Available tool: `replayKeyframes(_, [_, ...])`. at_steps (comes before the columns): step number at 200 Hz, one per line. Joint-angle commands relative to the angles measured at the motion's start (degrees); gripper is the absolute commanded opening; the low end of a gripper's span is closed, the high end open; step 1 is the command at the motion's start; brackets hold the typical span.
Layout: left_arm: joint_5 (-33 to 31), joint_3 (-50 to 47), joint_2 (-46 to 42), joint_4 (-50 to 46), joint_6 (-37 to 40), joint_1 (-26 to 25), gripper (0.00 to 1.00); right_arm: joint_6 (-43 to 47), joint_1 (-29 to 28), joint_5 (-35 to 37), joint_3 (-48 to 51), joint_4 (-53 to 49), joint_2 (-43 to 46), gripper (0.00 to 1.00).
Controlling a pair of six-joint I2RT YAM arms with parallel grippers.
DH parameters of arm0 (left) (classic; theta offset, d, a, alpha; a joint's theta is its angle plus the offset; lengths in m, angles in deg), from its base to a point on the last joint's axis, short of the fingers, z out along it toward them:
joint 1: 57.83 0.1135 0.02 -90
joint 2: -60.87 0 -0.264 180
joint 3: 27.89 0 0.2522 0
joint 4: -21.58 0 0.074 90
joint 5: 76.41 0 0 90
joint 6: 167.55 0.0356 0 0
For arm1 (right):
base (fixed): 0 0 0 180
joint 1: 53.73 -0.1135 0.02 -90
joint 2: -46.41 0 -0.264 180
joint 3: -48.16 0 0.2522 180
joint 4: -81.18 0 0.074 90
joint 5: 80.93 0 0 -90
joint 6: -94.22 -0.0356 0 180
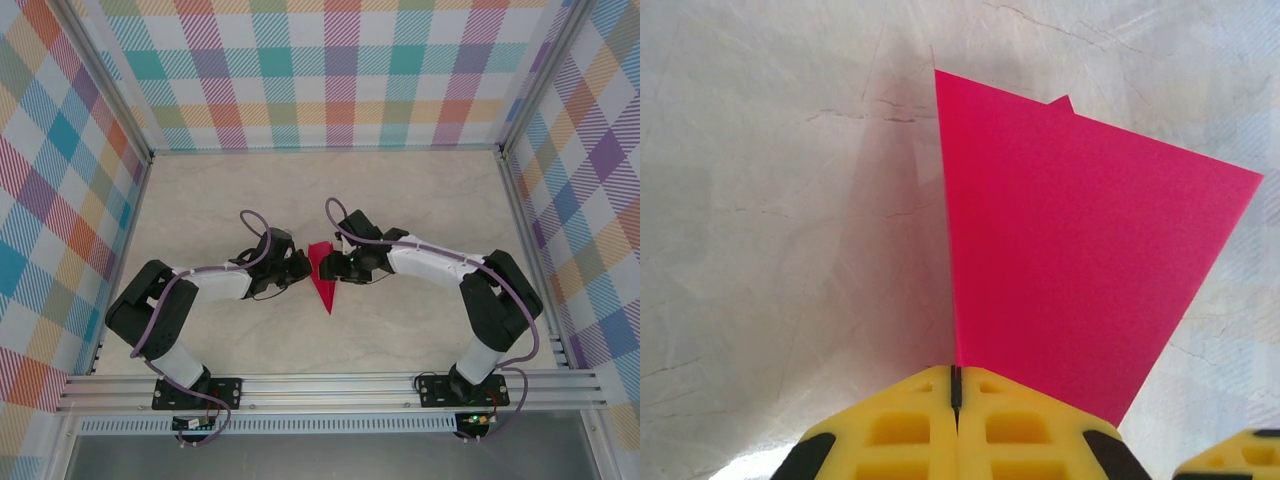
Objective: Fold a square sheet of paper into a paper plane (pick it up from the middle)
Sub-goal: Move a paper plane to the center of the table.
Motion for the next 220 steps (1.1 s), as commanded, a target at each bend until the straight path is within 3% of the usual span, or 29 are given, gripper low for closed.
replayKeyframes(1, [-0.54, -0.70, -0.53, 1.26, -0.23, 0.60, 0.00, -0.47, -0.69, 0.93, -2.38, -1.65, -1.86, 0.57])
replayKeyframes(220, [0.37, -0.72, 0.12, 1.42, -0.71, 0.78, 0.00, -1.72, -2.68, -3.32, -3.94, -1.16, -7.77, 0.51])
